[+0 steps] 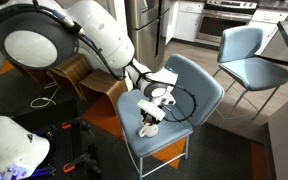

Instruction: Put the marker on the seat of the chair

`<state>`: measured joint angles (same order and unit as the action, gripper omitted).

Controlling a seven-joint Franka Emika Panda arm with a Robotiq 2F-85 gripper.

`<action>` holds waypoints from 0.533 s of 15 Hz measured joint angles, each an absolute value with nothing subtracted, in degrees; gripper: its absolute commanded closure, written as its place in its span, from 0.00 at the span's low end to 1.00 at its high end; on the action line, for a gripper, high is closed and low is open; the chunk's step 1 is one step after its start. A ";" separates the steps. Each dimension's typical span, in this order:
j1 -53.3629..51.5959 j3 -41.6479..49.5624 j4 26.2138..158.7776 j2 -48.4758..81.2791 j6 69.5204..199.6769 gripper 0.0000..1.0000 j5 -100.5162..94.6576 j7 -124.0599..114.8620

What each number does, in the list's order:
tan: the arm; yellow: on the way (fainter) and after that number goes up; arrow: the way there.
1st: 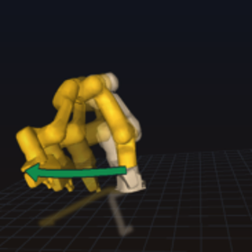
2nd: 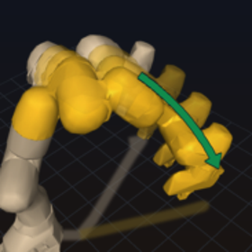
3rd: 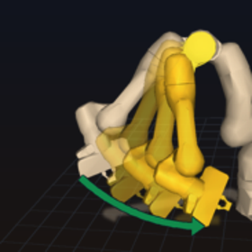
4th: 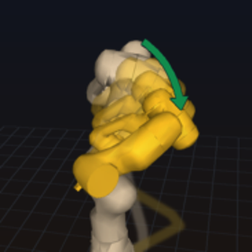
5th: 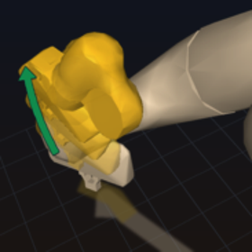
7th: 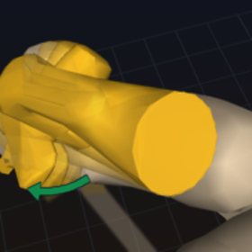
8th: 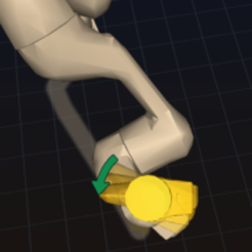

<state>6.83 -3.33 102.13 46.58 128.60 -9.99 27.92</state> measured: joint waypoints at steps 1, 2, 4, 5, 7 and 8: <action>6.76 -3.33 101.96 46.76 128.49 0.74 -10.45 27.92; 6.66 -3.33 101.73 46.93 128.29 0.80 -10.72 27.92; 6.45 -3.32 101.40 47.29 128.15 0.96 -11.00 27.92; 6.34 -3.30 101.23 47.44 128.14 0.99 -11.08 27.92; 6.22 -3.21 100.88 47.51 128.10 0.95 -11.37 27.92; 6.22 -3.20 100.72 47.51 128.09 0.95 -11.54 27.92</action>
